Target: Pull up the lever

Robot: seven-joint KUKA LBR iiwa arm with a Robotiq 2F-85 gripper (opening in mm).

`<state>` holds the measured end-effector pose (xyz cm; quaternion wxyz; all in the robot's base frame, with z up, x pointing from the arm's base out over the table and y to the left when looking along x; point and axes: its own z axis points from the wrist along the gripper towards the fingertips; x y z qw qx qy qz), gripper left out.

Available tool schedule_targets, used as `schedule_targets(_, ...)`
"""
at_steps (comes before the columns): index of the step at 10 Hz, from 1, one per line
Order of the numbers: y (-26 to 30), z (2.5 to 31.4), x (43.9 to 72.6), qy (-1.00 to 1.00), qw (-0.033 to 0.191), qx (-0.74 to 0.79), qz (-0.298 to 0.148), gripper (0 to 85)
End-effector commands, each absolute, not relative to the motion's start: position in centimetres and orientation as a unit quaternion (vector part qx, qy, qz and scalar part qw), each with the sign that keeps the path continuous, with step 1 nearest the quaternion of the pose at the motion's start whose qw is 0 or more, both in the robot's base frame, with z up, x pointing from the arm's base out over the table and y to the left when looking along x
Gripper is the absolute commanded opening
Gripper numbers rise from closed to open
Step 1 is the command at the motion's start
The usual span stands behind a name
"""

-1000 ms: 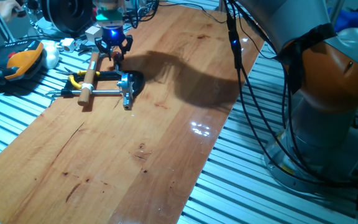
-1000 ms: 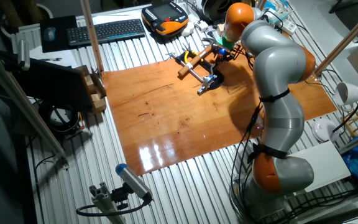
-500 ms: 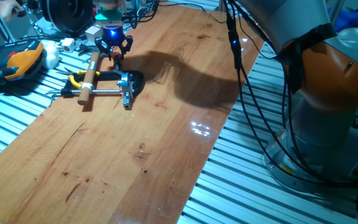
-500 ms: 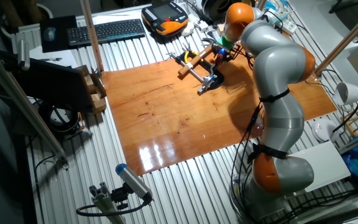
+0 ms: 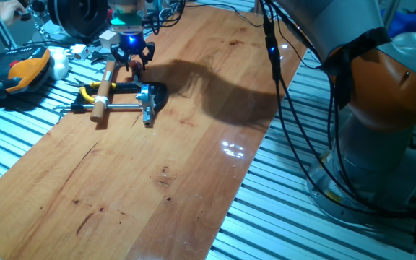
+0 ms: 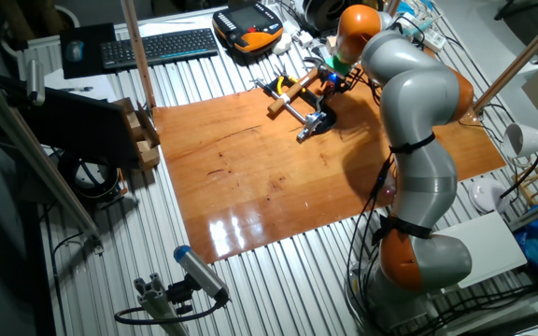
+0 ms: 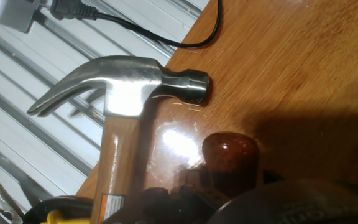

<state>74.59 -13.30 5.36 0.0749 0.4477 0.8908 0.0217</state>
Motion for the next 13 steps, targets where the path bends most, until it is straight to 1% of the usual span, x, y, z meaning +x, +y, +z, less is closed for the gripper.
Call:
schedule_targets(1,-13.3,5.3,74.6,0.891,0.073,0.448,0.022,51.0)
schedule_targets(5,-12.8,4.9,74.4,0.890,0.073,0.449,0.026,51.0)
schedule_targets(6,-12.7,5.1,74.5,0.890,0.073,0.450,0.026,34.0)
schedule_targets(10,-12.1,5.2,74.4,0.889,0.075,0.450,0.023,34.0)
schedule_targets(12,-12.1,5.6,74.3,0.891,0.077,0.448,0.023,0.0)
schedule_targets(13,-12.0,5.9,74.2,0.891,0.077,0.447,0.018,0.0)
